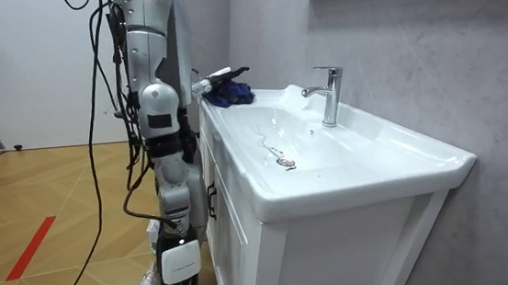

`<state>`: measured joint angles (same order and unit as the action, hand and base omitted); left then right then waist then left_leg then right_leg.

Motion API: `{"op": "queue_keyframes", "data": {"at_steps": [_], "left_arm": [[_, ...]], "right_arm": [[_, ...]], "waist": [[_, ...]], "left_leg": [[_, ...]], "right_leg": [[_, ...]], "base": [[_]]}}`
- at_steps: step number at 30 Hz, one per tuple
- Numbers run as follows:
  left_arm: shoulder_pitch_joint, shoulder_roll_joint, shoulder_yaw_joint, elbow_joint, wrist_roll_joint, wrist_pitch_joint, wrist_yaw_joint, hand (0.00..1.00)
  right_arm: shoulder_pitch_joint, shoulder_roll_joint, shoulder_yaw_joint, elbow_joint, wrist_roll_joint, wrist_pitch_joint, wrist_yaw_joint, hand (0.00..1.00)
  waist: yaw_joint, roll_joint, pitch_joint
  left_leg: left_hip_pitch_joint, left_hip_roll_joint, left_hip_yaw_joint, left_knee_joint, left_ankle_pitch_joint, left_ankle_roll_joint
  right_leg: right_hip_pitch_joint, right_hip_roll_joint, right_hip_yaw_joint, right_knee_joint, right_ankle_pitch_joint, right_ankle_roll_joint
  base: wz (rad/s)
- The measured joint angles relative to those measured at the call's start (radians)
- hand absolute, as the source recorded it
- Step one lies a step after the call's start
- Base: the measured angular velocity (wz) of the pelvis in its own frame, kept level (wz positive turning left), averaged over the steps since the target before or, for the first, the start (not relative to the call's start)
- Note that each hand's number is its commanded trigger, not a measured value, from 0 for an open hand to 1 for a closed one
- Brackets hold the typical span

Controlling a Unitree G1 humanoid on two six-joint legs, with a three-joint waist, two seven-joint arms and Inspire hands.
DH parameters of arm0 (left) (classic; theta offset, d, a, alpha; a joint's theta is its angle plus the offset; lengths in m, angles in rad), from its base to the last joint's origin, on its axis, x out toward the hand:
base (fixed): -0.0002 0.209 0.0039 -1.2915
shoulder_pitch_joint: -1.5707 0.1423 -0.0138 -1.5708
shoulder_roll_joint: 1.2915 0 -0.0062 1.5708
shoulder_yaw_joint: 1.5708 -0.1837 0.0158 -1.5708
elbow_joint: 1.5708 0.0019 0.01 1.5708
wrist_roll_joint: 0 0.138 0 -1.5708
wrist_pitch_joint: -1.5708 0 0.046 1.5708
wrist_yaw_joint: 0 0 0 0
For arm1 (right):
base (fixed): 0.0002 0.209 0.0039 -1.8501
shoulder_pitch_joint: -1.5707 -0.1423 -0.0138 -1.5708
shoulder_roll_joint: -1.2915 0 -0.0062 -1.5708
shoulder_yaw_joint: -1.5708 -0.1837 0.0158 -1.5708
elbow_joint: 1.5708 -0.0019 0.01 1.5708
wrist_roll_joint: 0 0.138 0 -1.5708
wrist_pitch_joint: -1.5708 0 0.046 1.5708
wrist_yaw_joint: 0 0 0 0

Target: Wipe basin

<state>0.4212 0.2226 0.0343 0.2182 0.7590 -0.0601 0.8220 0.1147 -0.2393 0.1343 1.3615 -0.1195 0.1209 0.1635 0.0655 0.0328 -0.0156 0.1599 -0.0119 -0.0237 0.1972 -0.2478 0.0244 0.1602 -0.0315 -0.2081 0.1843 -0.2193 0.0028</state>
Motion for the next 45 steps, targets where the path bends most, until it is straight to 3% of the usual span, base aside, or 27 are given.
{"op": "queue_keyframes", "data": {"at_steps": [6,16,27,39,45], "left_arm": [[0.005,-0.003,-0.008,-0.001,0.024,0.006,0.000,0.00],[0.006,-0.007,-0.046,-0.003,0.062,0.045,0.004,0.00],[0.008,-0.003,-0.077,0.007,0.108,0.078,0.014,0.00],[0.009,0.018,-0.089,0.068,0.105,0.090,0.038,0.00],[0.009,0.035,-0.089,0.118,0.096,0.095,0.038,0.00]], "right_arm": [[-0.006,0.000,0.000,0.002,0.010,0.004,0.005,0.00],[-0.016,0.000,0.004,0.001,0.013,0.012,0.022,0.00],[0.023,-0.010,-0.001,-0.035,0.012,0.015,0.047,0.00],[0.046,-0.014,-0.003,-0.052,-0.011,0.090,0.071,0.00],[0.054,-0.015,-0.040,-0.073,-0.038,0.123,0.079,0.00]], "waist": [[-0.001,-0.007,-0.0013],[-0.003,-0.010,-0.0014],[-0.006,-0.010,-0.0013],[-0.005,-0.010,-0.0021],[-0.006,0.001,-0.0089]], "left_leg": [[-0.010,-0.002,-0.010,0.002,0.000,-0.001],[-0.023,-0.003,-0.014,0.009,0.001,-0.002],[-0.028,-0.004,-0.021,0.005,0.002,-0.004],[0.003,0.000,0.001,-0.007,0.011,-0.016],[0.025,0.002,0.021,-0.017,0.025,-0.024]], "right_leg": [[0.003,-0.002,-0.016,-0.001,-0.005,0.000],[-0.002,-0.005,-0.028,0.002,-0.011,-0.001],[-0.002,-0.006,-0.040,-0.002,-0.013,-0.001],[0.007,-0.001,-0.012,0.003,-0.017,-0.008],[0.013,0.003,0.014,0.006,-0.019,-0.014]], "base": [[0.08],[0.04],[0.04],[-0.05],[-0.14]]}}
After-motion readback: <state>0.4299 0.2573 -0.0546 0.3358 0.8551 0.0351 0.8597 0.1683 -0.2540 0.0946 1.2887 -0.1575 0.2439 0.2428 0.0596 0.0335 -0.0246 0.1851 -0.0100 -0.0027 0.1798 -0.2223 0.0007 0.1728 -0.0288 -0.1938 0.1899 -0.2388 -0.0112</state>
